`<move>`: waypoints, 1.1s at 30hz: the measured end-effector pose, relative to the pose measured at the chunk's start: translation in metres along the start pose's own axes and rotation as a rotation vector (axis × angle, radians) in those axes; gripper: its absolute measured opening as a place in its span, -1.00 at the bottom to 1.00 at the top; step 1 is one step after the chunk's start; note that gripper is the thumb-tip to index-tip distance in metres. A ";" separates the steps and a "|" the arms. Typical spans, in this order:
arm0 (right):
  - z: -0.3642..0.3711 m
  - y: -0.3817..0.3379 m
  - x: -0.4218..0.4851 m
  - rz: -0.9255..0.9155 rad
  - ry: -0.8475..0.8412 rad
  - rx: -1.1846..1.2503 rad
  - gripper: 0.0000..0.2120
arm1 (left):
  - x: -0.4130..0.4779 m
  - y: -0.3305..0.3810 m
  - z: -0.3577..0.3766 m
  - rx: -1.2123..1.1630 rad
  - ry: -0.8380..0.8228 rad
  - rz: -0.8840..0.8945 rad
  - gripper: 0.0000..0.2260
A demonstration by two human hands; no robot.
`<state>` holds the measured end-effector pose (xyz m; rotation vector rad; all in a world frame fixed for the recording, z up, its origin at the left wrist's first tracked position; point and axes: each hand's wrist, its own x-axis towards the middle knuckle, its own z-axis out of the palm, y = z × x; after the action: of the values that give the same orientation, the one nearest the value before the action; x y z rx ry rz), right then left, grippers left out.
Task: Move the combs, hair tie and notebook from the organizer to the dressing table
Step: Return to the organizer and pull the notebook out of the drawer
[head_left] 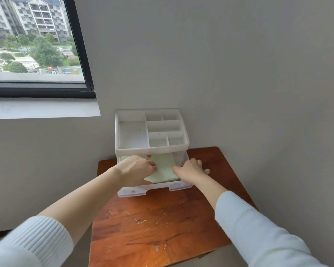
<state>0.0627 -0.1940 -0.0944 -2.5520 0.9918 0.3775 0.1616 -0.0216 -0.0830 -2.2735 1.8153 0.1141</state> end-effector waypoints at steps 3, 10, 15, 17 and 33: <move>-0.001 -0.002 -0.002 -0.021 -0.037 0.047 -0.43 | -0.004 -0.007 -0.003 0.034 0.002 0.010 -0.73; -0.010 0.004 -0.003 -0.052 -0.097 0.323 -0.55 | -0.006 -0.009 -0.001 0.068 0.022 0.005 -0.69; -0.017 0.004 -0.001 -0.031 -0.057 0.573 -0.67 | -0.017 -0.012 -0.001 -0.012 0.227 -0.007 -0.65; -0.020 0.004 0.004 -0.004 -0.007 0.616 -0.70 | -0.025 -0.015 0.002 -0.070 0.300 -0.032 -0.62; -0.017 0.008 -0.020 -0.574 0.528 0.062 -0.62 | -0.050 -0.003 0.008 -0.149 0.724 -0.234 -0.74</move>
<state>0.0443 -0.1946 -0.0738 -2.7778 0.3587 -0.4958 0.1535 0.0278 -0.0799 -2.8541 1.8385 -0.7245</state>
